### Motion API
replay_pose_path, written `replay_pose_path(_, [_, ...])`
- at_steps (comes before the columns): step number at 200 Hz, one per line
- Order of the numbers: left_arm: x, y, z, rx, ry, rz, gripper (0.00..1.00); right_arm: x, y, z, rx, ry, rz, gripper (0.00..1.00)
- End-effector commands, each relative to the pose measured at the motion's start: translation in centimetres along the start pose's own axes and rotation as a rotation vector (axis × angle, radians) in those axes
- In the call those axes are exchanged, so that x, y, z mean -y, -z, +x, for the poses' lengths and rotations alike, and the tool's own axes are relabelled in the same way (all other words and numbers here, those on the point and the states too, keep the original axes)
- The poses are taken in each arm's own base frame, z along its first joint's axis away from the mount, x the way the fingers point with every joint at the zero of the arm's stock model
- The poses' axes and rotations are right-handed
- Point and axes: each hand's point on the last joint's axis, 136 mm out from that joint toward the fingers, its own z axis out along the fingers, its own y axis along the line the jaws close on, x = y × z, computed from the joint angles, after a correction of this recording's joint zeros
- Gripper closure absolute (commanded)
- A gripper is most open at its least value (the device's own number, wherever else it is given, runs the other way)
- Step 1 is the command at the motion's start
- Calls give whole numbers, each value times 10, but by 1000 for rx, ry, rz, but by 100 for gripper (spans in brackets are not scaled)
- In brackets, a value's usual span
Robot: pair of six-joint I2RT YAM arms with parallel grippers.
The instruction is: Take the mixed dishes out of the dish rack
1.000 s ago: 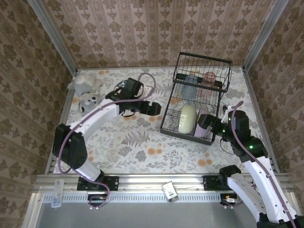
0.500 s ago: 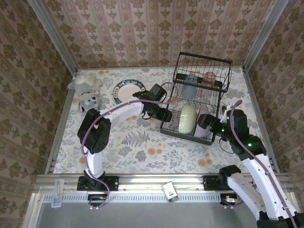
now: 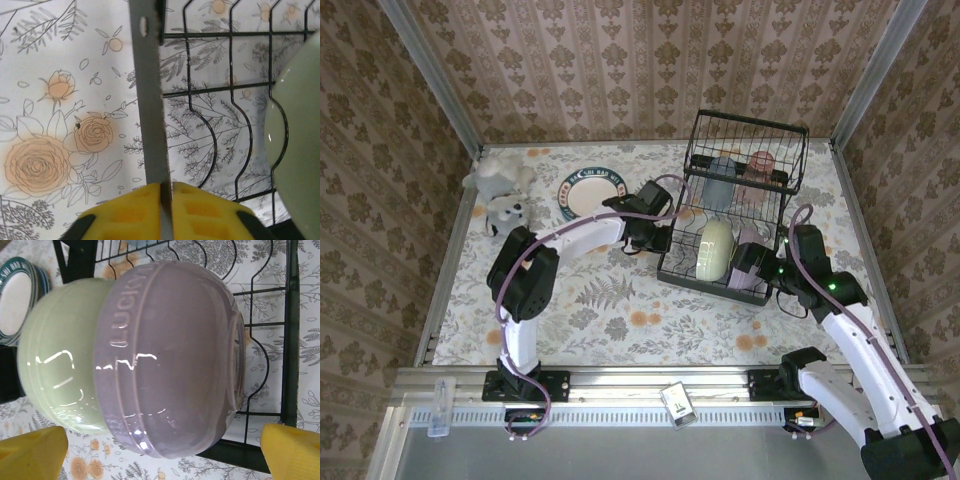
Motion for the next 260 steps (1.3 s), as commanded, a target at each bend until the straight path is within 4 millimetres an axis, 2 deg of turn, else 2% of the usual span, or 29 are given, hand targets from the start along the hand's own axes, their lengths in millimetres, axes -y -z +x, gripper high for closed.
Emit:
replay_pose_path(1, [-29, -7, 12, -7, 115, -88, 98, 0, 4, -4, 2, 23, 33, 0])
replay_pose_path(6, [-31, -6, 12, -1, 128, -94, 100, 0, 3, -4, 1, 25, 35, 0])
replay_pose_path(51, [-53, 3, 23, 42, 233, -154, 100, -7, -3, -7, -11, 42, 35, 0])
replay_pose_path(121, [-66, 8, 50, 66, 340, -182, 100, -18, -13, -10, -33, 61, 34, 0])
replay_pose_path(163, [-43, -4, 56, 53, 307, -135, 100, -25, -20, -10, -45, 68, 31, 1])
replay_pose_path(201, [-21, -18, 53, 32, 275, -87, 100, -18, -22, -11, -53, 86, 80, 2])
replay_pose_path(223, [-12, -22, 51, 26, 259, -72, 100, -16, -20, -12, -58, 98, 97, 0])
replay_pose_path(260, [-3, -30, 53, 8, 248, -48, 100, -26, -11, -17, -32, 86, 52, 0])
